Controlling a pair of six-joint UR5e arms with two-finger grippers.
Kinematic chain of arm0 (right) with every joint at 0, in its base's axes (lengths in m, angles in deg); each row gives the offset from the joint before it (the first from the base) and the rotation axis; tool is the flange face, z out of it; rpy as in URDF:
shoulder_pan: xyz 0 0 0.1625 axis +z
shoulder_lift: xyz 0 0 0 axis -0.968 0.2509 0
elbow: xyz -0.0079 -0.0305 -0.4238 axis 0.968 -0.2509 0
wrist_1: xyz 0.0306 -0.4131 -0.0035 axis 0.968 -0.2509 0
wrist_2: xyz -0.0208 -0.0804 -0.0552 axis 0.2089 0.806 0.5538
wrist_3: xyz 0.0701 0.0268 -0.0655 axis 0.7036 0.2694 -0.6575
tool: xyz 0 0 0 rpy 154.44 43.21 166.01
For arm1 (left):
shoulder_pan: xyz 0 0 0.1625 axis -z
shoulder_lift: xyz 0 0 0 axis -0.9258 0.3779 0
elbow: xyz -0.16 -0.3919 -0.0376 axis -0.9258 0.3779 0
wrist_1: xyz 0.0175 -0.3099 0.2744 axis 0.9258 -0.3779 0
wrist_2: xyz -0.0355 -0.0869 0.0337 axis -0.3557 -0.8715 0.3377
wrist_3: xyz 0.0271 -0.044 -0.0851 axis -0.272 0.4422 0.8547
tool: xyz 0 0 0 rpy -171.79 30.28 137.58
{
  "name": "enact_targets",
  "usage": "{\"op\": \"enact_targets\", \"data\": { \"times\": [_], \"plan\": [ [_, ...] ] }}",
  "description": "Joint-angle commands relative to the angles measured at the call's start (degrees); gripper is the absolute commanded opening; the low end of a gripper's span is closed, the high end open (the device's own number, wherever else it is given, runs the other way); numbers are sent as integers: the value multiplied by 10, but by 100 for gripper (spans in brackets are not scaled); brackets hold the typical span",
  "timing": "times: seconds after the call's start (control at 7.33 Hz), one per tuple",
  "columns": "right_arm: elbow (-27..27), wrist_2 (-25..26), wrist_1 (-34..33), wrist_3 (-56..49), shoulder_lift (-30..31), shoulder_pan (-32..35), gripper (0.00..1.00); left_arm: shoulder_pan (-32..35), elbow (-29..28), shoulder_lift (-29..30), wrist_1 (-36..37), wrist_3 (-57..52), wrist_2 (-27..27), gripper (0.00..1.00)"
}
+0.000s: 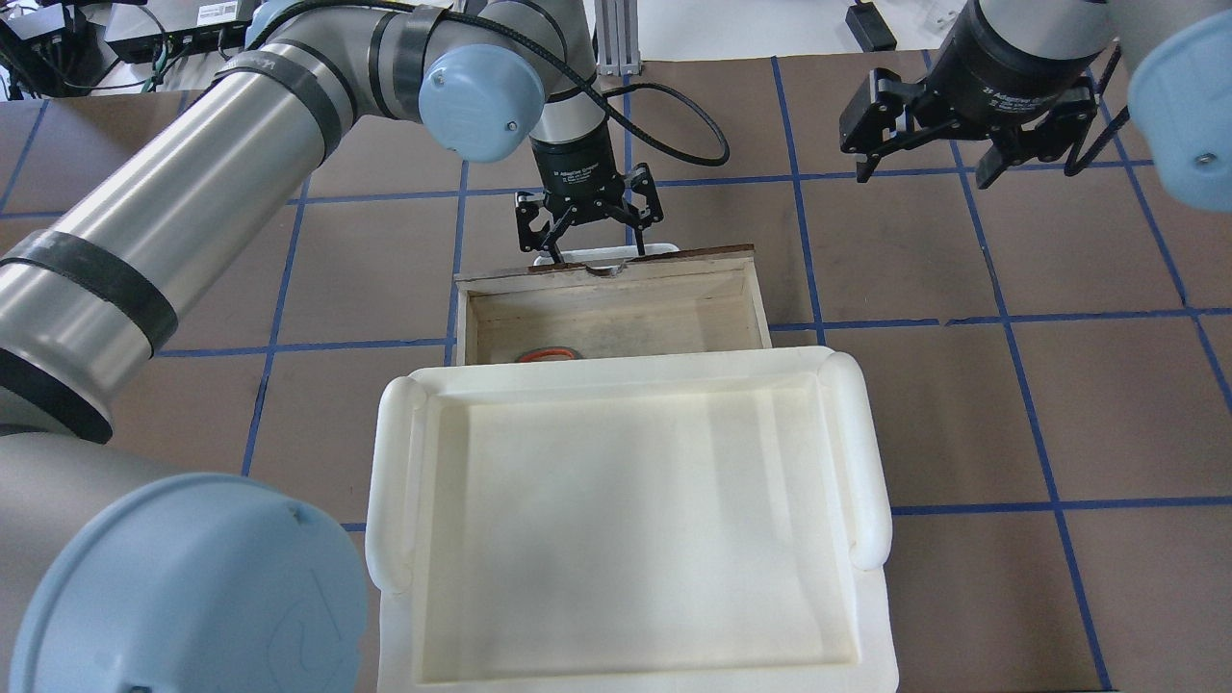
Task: Put scissors in drawer and close it
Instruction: 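Lower the left gripper onto the white drawer handle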
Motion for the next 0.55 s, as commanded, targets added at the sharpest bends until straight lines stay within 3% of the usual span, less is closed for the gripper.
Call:
{"op": "enact_targets", "data": {
  "times": [0.0,0.41],
  "plan": [
    [0,0,0,0,0,0,100,0,1,-3,-16,-1,-8,100],
    [0,0,0,1,0,1,100,0,1,-12,-40,-2,-12,100]
  ]
}}
